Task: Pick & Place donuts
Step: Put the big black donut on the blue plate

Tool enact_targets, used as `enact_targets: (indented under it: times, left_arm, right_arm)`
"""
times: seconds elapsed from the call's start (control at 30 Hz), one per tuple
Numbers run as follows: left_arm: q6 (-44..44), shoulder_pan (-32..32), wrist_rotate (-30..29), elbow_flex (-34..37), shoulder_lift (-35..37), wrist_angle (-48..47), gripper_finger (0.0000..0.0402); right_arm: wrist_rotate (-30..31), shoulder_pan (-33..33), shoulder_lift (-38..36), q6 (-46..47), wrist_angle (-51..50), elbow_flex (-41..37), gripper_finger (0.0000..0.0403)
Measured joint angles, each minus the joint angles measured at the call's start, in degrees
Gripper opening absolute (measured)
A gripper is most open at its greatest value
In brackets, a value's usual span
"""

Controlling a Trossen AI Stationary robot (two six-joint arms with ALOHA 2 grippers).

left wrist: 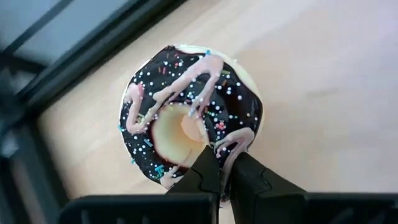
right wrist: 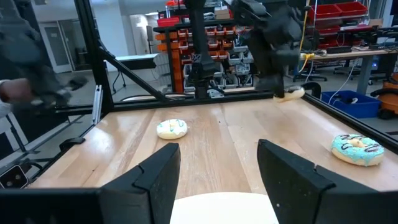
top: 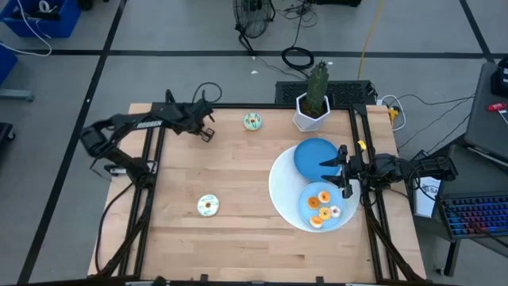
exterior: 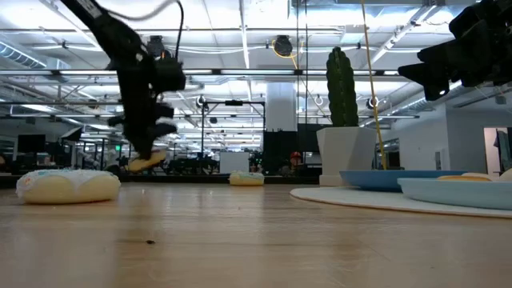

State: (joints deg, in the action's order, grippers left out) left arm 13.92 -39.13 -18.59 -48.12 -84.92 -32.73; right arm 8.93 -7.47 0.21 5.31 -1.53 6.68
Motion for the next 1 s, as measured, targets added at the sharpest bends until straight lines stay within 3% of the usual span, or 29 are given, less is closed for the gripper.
enact_targets:
  times: [0.23,0.43,0.57,0.7,0.9,1.0]
  left_arm:
    - [-1.44,15.62,11.23,0.0,8.74,15.76,0.0012]
    - [-18.75,29.46,19.65,0.0,8.49,35.51,0.0015]
    - [-26.81,35.48,27.44,0.02,6.69,47.64,0.0012]
    - [-28.81,37.98,35.27,-0.07,3.78,57.99,0.0015]
    - [-26.27,37.95,40.0,-0.04,-3.61,68.29,0.0012]
    - [-23.56,37.34,41.56,-0.02,-7.55,73.16,0.0012]
  right_arm:
    - [0.02,-0.01,0.02,0.01,-0.01,0.0,0.0201]
    - [0.0,-0.01,0.01,0.01,0.01,0.0,0.0201]
    - [0.02,-0.01,0.0,0.01,0.01,0.0,0.0201]
    - [0.01,-0.01,0.02,-0.01,0.01,0.0,0.0201]
    - [3.25,0.01,0.04,-0.49,0.45,0.02,0.0201]
    - [3.17,0.01,0.02,-7.68,1.12,0.02,0.0201]
